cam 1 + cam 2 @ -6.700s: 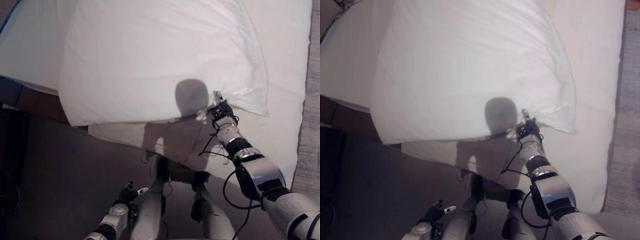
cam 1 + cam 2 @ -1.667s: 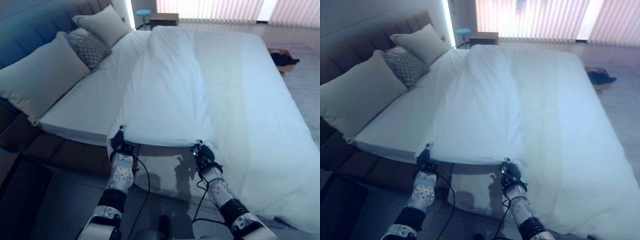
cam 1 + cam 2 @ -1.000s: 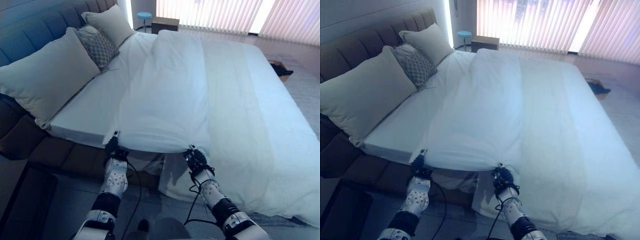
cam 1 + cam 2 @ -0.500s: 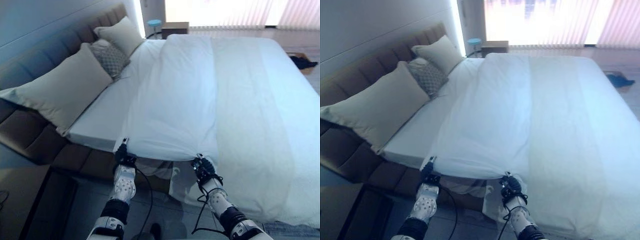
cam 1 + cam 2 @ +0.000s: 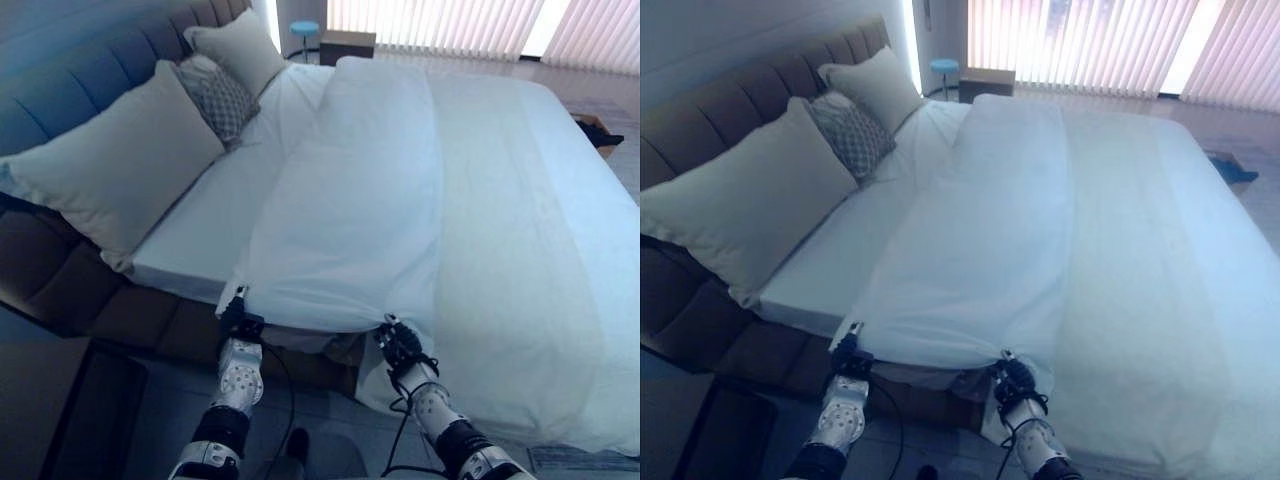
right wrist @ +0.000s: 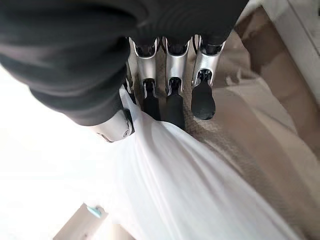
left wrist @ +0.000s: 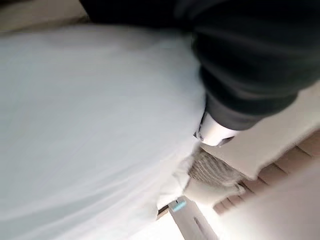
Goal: Make the bed
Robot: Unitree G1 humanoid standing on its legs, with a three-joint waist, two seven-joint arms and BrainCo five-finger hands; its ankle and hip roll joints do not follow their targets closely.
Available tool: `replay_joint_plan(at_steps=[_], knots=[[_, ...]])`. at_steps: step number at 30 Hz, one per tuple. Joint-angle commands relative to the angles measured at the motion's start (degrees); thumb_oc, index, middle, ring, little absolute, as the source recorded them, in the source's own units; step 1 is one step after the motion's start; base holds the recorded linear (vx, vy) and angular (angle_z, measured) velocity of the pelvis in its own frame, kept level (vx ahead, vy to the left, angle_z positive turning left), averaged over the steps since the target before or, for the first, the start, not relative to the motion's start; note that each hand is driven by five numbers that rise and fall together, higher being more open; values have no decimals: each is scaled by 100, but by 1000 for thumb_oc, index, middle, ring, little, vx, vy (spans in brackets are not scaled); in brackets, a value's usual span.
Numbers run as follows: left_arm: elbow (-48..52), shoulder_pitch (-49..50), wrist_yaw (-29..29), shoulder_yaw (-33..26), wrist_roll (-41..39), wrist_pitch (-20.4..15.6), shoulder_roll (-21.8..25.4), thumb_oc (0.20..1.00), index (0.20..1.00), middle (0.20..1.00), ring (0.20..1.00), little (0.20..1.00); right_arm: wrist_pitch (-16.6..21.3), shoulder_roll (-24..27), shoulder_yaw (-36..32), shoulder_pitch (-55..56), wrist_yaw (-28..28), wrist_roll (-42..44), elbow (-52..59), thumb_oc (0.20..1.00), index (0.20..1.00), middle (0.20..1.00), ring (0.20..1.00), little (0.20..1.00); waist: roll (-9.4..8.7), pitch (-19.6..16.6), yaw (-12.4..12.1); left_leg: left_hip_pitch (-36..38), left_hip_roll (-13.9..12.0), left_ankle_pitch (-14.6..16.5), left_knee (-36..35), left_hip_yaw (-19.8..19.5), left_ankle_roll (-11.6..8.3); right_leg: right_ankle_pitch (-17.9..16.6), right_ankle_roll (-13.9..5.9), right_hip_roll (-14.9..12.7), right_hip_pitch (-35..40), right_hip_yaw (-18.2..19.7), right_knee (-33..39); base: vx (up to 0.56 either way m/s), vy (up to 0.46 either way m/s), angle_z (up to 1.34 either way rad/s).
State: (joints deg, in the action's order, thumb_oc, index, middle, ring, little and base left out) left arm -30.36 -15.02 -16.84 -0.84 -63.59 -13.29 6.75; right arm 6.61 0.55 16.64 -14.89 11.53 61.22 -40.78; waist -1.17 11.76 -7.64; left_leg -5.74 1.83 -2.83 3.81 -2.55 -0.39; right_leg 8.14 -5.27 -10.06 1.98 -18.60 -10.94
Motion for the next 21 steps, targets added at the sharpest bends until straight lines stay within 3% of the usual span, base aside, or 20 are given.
replay_joint_plan(at_steps=[1, 2, 3, 6, 18, 19, 20, 21], knots=[[529, 221, -22, -542, 348, -692, 591, 200, 200, 200, 200, 200, 240, 157, -117, -113, -189, -192, 353, 200, 200, 200, 200, 200, -13, -19, -235, 301, -54, 474, -175, 199, -82, -896, -256, -133, -479, 393, 142, 17, 101, -3], [402, 182, 35, -519, 265, -682, 562, 200, 200, 200, 200, 200, 288, 199, -42, -74, -224, -190, 385, 200, 200, 200, 200, 200, -60, 11, -166, 296, 89, 415, -207, 121, -74, -737, -129, 250, -530, 734, 269, 11, 74, 11], [312, 172, 18, -538, 234, -685, 530, 200, 200, 200, 200, 200, 299, 206, 8, -34, -237, -196, 379, 200, 200, 200, 200, 200, -76, 18, -174, 265, 127, 392, -234, 114, -79, -710, -74, 296, -524, 724, 338, 17, 86, 23], [69, 227, -29, -531, 297, -645, 452, 200, 200, 200, 200, 200, 272, 260, 86, 264, -240, -235, 358, 200, 200, 200, 200, 200, -33, 105, -55, 212, 166, 340, -279, 50, -113, -668, -13, 340, -486, 776, 431, 2, 22, 42], [-1033, 90, -153, -516, 668, -527, 512, 200, 200, 200, 200, 200, 112, 224, 200, 336, -174, -806, -713, 200, 200, 200, 200, 200, 4, 478, 43, -283, 104, -73, -717, 74, -99, -999, -42, 403, -939, 627, 945, -63, -11, 10], [-1480, 27, -172, -465, 793, -438, 539, 407, 407, 407, 407, 407, -48, 233, 245, 289, -243, -1040, -1168, 555, 555, 555, 555, 555, 27, 561, 63, -266, 102, -111, -801, 61, -108, -1004, -50, 405, -972, 623, 945, -26, 1, 5], [-1720, -22, -224, -431, 932, -392, 569, 853, 853, 853, 853, 853, -122, 251, 263, 226, -215, -1239, -1432, 1000, 1000, 1000, 1000, 1000, 38, 587, 68, -280, 100, -122, -813, 57, -113, -1014, -50, 400, -988, 609, 948, -35, 4, 9], [-1787, -43, -255, -388, 1000, -379, 578, 1000, 1000, 1000, 1000, 1000, -212, 289, 299, 128, -200, -1516, -1628, 1000, 1000, 1000, 1000, 1000, 51, 620, 65, -287, 103, -131, -819, 58, -117, -1027, -49, 393, -1001, 596, 952, -21, 6, 8]])
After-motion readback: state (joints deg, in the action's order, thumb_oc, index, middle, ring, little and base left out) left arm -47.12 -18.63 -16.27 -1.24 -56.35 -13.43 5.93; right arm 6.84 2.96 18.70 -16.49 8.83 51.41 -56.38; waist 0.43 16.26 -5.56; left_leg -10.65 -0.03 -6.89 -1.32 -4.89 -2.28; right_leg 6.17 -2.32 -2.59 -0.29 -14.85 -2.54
